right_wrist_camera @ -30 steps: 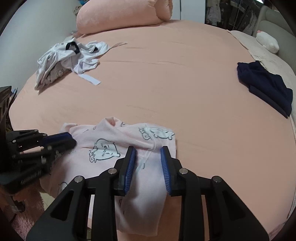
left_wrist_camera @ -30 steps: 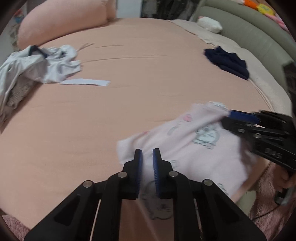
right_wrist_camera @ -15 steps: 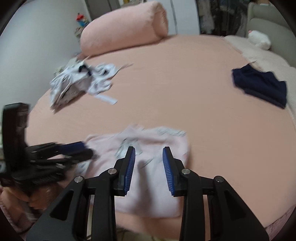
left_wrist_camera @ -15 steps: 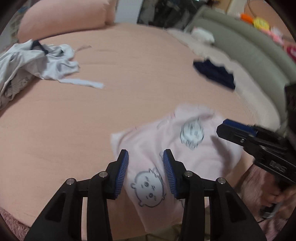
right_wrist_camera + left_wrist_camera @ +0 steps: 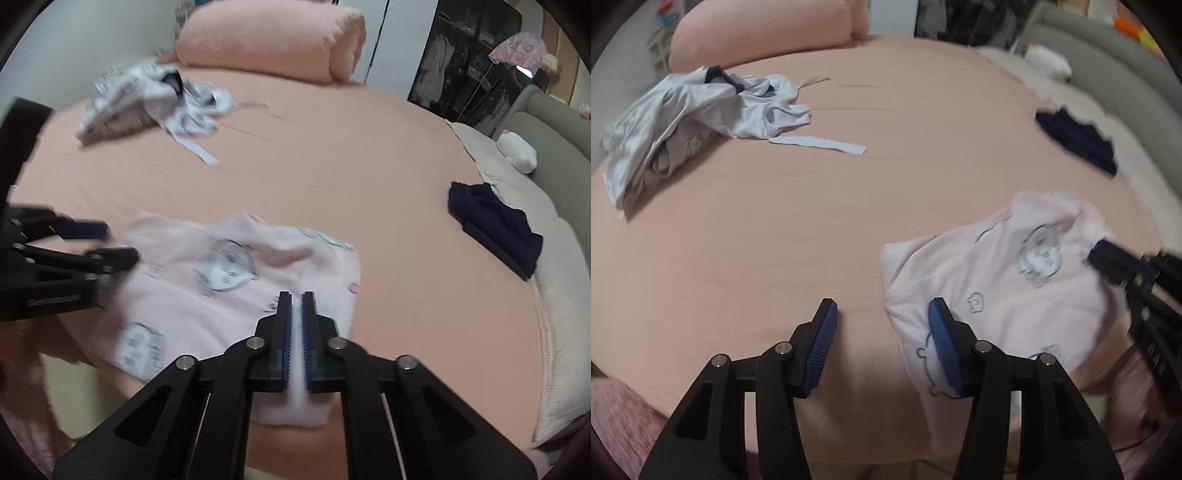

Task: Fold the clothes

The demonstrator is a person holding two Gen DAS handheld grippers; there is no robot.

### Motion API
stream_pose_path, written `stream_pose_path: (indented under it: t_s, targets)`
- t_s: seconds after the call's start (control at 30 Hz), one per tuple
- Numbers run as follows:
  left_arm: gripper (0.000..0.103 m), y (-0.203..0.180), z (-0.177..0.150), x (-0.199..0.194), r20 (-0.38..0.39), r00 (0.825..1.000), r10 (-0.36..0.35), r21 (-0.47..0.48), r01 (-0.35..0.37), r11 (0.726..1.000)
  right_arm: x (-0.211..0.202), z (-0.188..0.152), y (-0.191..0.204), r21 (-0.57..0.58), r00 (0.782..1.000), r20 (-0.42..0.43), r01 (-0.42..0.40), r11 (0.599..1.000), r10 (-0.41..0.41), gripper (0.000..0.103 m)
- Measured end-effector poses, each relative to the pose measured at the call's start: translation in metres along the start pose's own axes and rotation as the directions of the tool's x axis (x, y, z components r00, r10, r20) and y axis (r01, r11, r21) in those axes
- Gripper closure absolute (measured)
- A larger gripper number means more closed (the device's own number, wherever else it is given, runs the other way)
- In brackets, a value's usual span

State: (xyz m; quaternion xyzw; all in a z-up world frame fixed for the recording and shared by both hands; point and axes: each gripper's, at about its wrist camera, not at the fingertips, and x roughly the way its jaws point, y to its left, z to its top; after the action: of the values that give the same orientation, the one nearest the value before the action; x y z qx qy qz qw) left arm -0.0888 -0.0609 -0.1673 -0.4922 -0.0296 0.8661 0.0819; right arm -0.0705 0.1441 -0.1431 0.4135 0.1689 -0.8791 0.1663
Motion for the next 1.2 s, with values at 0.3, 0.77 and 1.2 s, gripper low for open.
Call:
stream_pose_path:
  t_s: [0.3, 0.77, 1.2]
  targets:
    - [0.05, -0.021, -0.016, 0.003, -0.079, 0.997, 0.0, 0.041, 0.003, 0.999, 0.004, -0.009, 0.009, 0.029, 0.993, -0.058, -0.102, 0.994, 0.103, 0.096]
    - [0.059, -0.007, -0.023, -0.002, -0.091, 0.993, -0.079, -0.051, 0.075, 0.996, -0.029, -0.02, -0.011, 0.158, 0.98, 0.015, -0.196, 0.968, 0.197, 0.083]
    - [0.053, 0.001, -0.013, -0.008, -0.097, 0.994, -0.042, -0.088, 0.033, 0.996, -0.026, -0.02, -0.051, 0.284, 0.984, 0.016, -0.176, 0.943, 0.179, 0.08]
